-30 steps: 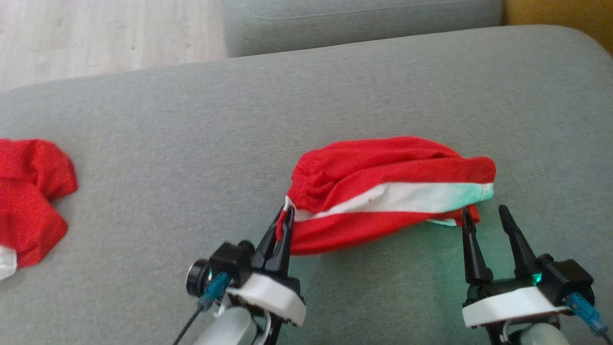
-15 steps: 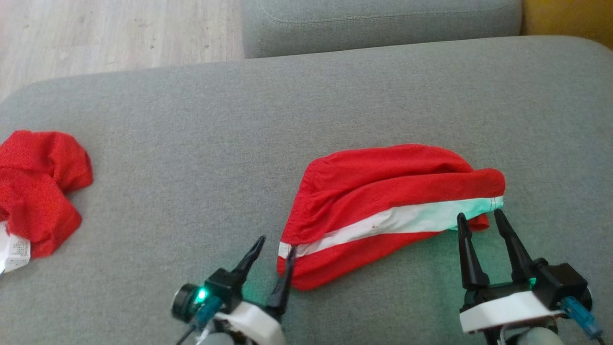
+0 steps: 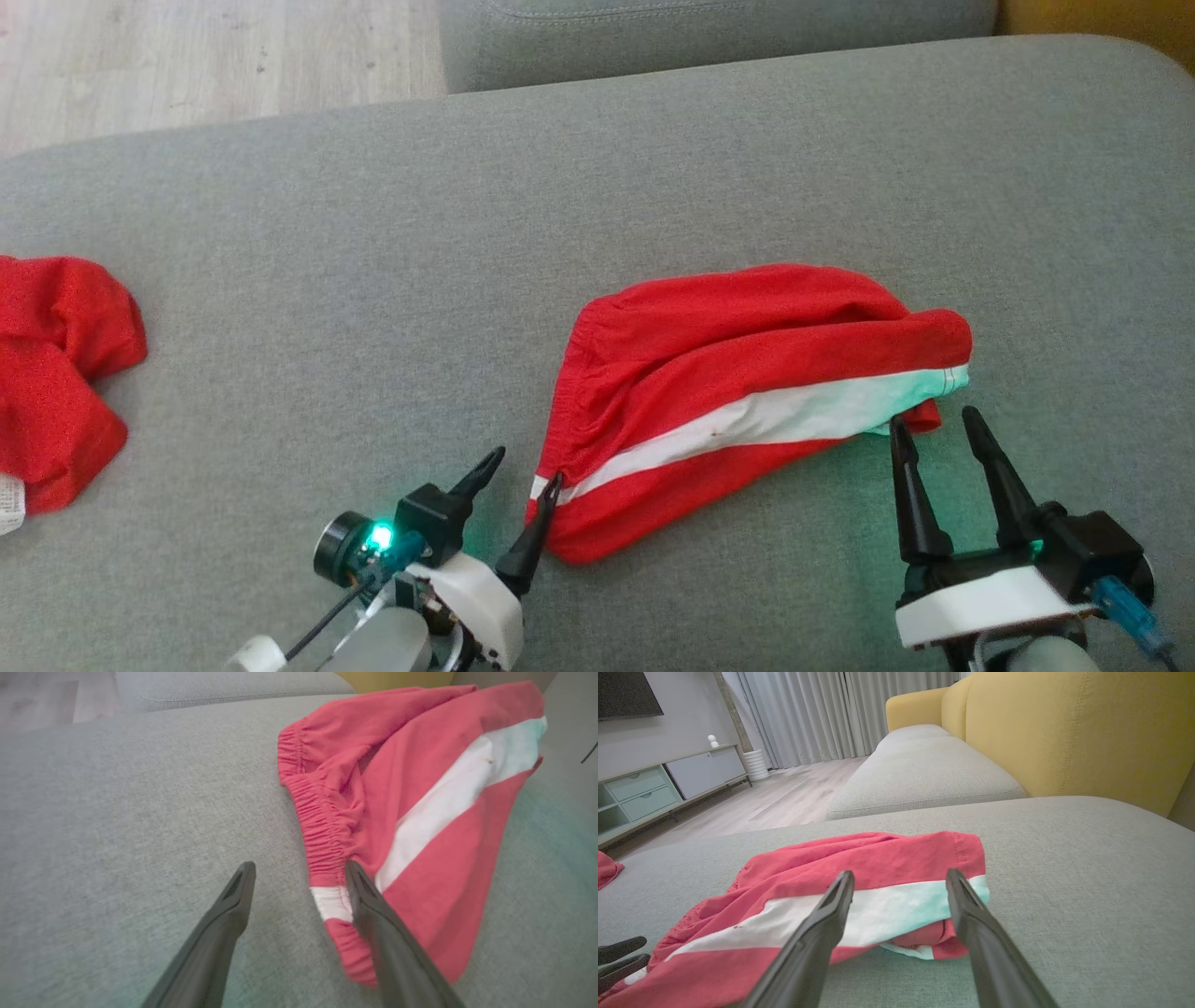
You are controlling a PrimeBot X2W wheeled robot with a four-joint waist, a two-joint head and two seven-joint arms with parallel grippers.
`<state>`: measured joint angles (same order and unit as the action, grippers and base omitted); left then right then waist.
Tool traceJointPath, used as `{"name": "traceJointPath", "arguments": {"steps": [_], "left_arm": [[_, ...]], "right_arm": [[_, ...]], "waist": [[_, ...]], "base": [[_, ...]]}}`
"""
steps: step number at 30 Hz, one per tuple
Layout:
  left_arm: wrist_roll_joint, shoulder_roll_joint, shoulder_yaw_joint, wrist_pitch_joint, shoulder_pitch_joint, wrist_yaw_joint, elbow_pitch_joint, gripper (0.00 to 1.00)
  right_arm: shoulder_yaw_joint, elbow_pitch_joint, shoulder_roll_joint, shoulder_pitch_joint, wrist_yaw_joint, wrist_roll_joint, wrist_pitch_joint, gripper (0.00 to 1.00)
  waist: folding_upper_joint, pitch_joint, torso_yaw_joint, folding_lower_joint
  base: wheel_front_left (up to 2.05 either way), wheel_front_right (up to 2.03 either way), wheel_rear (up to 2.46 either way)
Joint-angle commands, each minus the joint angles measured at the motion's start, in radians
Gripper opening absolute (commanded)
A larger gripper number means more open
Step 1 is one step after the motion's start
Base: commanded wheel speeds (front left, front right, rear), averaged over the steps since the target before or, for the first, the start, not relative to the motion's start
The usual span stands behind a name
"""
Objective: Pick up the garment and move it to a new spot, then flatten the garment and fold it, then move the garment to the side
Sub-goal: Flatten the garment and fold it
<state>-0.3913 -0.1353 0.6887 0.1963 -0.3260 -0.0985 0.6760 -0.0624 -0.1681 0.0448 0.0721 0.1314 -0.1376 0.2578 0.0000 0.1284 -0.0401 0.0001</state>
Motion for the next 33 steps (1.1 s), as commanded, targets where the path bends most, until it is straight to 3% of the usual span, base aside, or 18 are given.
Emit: {"name": "traceJointPath", "arguments": {"steps": [1, 14, 18, 22, 29, 33], "left_arm": [[-0.007, -0.010, -0.021, -0.003, -0.033, -0.005, -0.017, 1.00], [-0.050, -0.050, 0.001, -0.051, 0.013, -0.017, -0.097, 0.98], [-0.060, -0.066, 0.007, -0.093, 0.032, -0.016, -0.120, 0.82], [-0.070, -0.081, 0.006, -0.124, 0.041, -0.010, -0.136, 0.49], [-0.092, -0.080, 0.016, -0.158, 0.037, -0.011, -0.137, 0.34], [-0.096, -0.084, 0.031, -0.181, 0.027, -0.015, -0.131, 0.38]], "right_arm": [[-0.022, 0.032, 0.005, -0.028, -0.001, 0.008, 0.004, 1.00], [-0.012, 0.032, 0.005, -0.021, -0.001, 0.018, 0.004, 1.00], [-0.009, 0.032, 0.005, -0.014, -0.001, 0.023, 0.004, 1.00], [-0.015, 0.031, 0.005, -0.008, -0.001, 0.026, 0.004, 1.00], [-0.026, 0.031, 0.005, -0.007, -0.001, 0.029, 0.004, 1.00], [-0.027, 0.031, 0.005, -0.007, -0.001, 0.029, 0.004, 1.00]], "waist": [[0.0000, 0.003, -0.003, -0.0001], [0.0000, -0.008, -0.011, -0.0001], [0.0000, -0.015, -0.009, -0.0001], [0.0000, -0.021, -0.010, -0.0001], [0.0000, -0.026, -0.022, -0.0001], [0.0000, -0.025, -0.026, -0.0001]], "base": [[0.00, 0.00, 0.00], [0.00, 0.00, 0.00], [0.00, 0.00, 0.00], [0.00, 0.00, 0.00], [0.00, 0.00, 0.00], [0.00, 0.00, 0.00]]}}
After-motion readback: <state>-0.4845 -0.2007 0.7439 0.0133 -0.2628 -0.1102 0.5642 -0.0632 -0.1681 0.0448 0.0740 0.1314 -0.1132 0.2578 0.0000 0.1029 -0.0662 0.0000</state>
